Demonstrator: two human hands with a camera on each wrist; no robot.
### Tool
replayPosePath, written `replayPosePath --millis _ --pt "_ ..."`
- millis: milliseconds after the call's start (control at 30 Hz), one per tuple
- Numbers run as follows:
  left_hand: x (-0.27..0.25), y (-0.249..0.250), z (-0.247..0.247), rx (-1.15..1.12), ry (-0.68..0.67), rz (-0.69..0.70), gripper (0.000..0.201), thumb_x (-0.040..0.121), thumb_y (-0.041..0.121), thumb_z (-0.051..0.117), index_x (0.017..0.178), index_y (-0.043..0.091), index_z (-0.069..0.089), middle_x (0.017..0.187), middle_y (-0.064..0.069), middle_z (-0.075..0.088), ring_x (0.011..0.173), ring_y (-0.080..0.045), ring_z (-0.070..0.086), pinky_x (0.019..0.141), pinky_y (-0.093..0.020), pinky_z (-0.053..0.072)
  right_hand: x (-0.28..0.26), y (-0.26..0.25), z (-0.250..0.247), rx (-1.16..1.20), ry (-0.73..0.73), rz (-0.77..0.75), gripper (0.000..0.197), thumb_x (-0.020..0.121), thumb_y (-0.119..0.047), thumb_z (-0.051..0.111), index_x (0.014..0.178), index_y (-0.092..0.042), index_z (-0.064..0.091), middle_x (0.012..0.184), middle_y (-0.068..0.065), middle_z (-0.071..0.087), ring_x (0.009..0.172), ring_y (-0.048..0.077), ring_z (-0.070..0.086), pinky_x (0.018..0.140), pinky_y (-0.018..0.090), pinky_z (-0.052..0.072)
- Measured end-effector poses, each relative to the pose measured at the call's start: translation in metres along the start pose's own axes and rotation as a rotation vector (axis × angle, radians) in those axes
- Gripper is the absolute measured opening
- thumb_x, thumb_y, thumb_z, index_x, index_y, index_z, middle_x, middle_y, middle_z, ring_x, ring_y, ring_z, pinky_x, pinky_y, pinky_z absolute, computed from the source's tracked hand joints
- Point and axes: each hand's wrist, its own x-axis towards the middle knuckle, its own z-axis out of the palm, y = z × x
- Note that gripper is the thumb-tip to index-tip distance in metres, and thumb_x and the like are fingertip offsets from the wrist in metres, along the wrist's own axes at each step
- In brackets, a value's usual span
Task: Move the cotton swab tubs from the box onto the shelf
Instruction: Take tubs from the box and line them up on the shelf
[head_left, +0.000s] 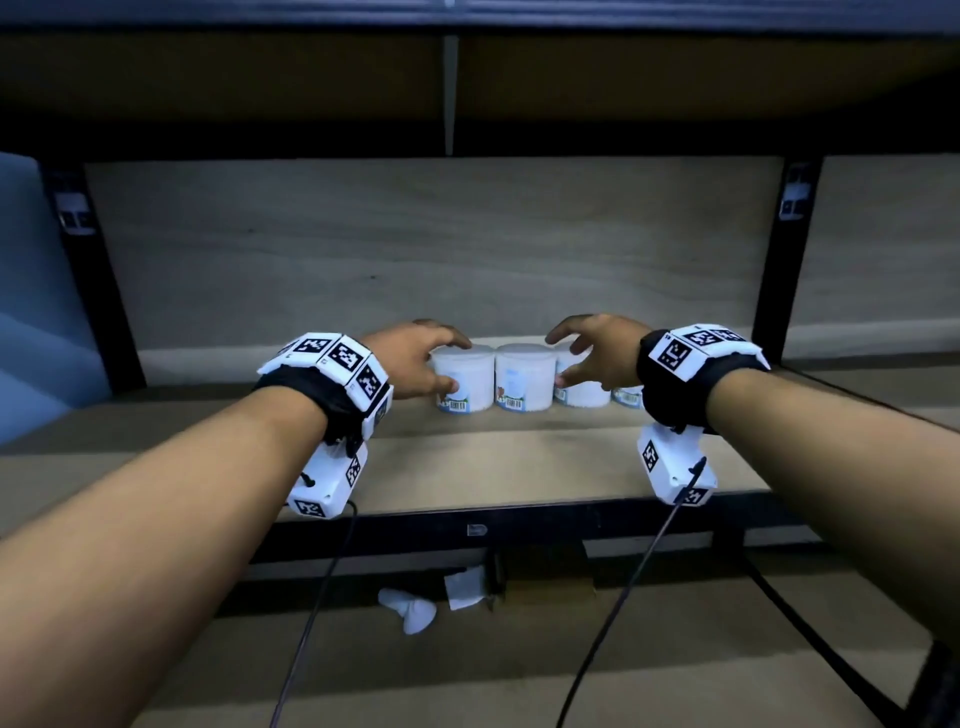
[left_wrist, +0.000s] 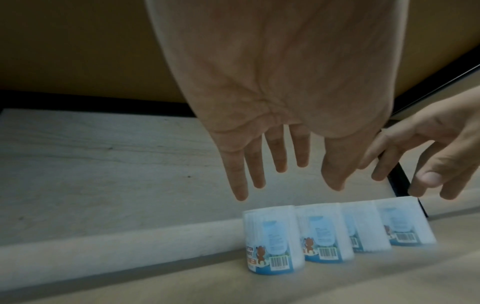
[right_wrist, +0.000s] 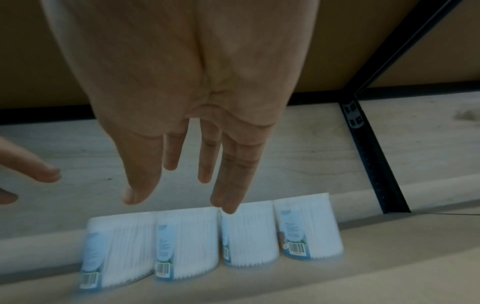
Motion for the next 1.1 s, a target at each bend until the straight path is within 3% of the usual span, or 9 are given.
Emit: replayPosePath --millis 233,400,500,533,600,800,900,1033,1100 --pt "-0.041 0.027 -0.017 -0.075 -0.002 0.030 0.054 0.089 0.029 0.069 0.139 0.026 0.050 0.135 -0.001 0.049 0.107 -0.020 0.062 0.098 -0.030 0.045 -0.050 -0.018 -0.012 0.016 -0.002 -0.027 0.053 0.079 -0.040 0.080 0.127 -0.035 0.058 0.119 -0.004 0.064 0.083 0.030 0.073 0.075 0.035 0.060" --pt "-0.075 0.043 -0.007 -0.199 0.027 0.098 0.048 0.088 0.031 0.070 0.133 0.029 0.054 0.126 0.007 0.057 0.105 -0.014 0.063 0.100 -0.032 0.048 -0.092 -0.023 -0.009 0.070 -0.025 -0.061 0.049 0.080 -0.039 0.079 0.124 -0.031 0.059 0.115 -0.008 0.065 0.064 0.022 0.066 0.065 0.021 0.052" --pt "-0.101 0.057 0.011 -0.298 0.042 0.164 0.041 0.089 0.026 0.070 0.128 0.028 0.059 0.121 0.009 0.062 0.104 -0.003 0.061 0.091 -0.012 0.047 -0.118 -0.019 0.003 0.178 -0.066 -0.069 0.043 0.081 -0.034 0.080 0.121 -0.031 0.062 0.111 -0.006 0.067 0.071 0.024 0.068 0.072 0.028 0.059" --pt "-0.110 0.061 0.020 -0.316 0.049 0.190 0.039 0.089 0.025 0.070 0.127 0.029 0.059 0.120 0.011 0.062 0.104 0.000 0.060 0.087 -0.009 0.048 -0.127 -0.016 0.010 0.233 -0.079 -0.062 0.041 0.080 -0.033 0.081 0.118 -0.032 0.063 0.108 -0.005 0.068 0.078 0.024 0.070 0.076 0.033 0.061" --pt "-0.124 0.070 0.040 -0.366 0.042 0.210 0.039 0.090 0.025 0.069 0.127 0.031 0.059 0.122 0.014 0.061 0.106 0.000 0.059 0.085 -0.013 0.051 -0.142 -0.008 0.024 0.296 -0.101 -0.052 0.039 0.078 -0.032 0.082 0.113 -0.035 0.066 0.104 -0.005 0.068 0.087 0.022 0.070 0.077 0.037 0.062" --pt "-0.154 0.080 0.113 -0.446 -0.036 0.250 0.035 0.090 0.022 0.069 0.124 0.027 0.064 0.116 0.010 0.061 0.105 -0.001 0.059 0.090 -0.013 0.046 -0.181 0.030 0.077 0.518 -0.227 -0.009 0.030 0.079 -0.020 0.082 0.105 -0.027 0.070 0.105 0.009 0.069 0.086 0.020 0.064 0.073 0.040 0.059" --pt "-0.162 0.075 0.150 -0.549 -0.114 0.163 0.033 0.089 0.019 0.070 0.121 0.025 0.066 0.112 0.005 0.062 0.097 -0.007 0.066 0.086 -0.018 0.053 -0.196 0.048 0.102 0.517 -0.265 0.008 0.029 0.079 -0.018 0.081 0.106 -0.021 0.070 0.103 0.010 0.070 0.087 0.020 0.065 0.073 0.043 0.058" --pt "-0.168 0.066 0.208 -0.509 -0.230 0.145 0.033 0.088 0.025 0.071 0.121 0.025 0.066 0.118 0.002 0.065 0.094 -0.007 0.067 0.085 -0.019 0.051 -0.211 0.075 0.152 0.480 -0.357 0.067 0.031 0.077 -0.017 0.083 0.105 -0.018 0.070 0.099 0.010 0.071 0.078 0.024 0.064 0.067 0.038 0.054" --pt "-0.171 0.061 0.234 -0.526 -0.281 0.109 0.034 0.088 0.029 0.070 0.122 0.028 0.064 0.123 0.004 0.063 0.095 -0.006 0.066 0.088 -0.027 0.054 -0.214 0.086 0.178 0.434 -0.388 0.083 0.032 0.077 -0.020 0.084 0.105 -0.018 0.070 0.100 0.008 0.070 0.074 0.010 0.063 0.066 0.030 0.054"
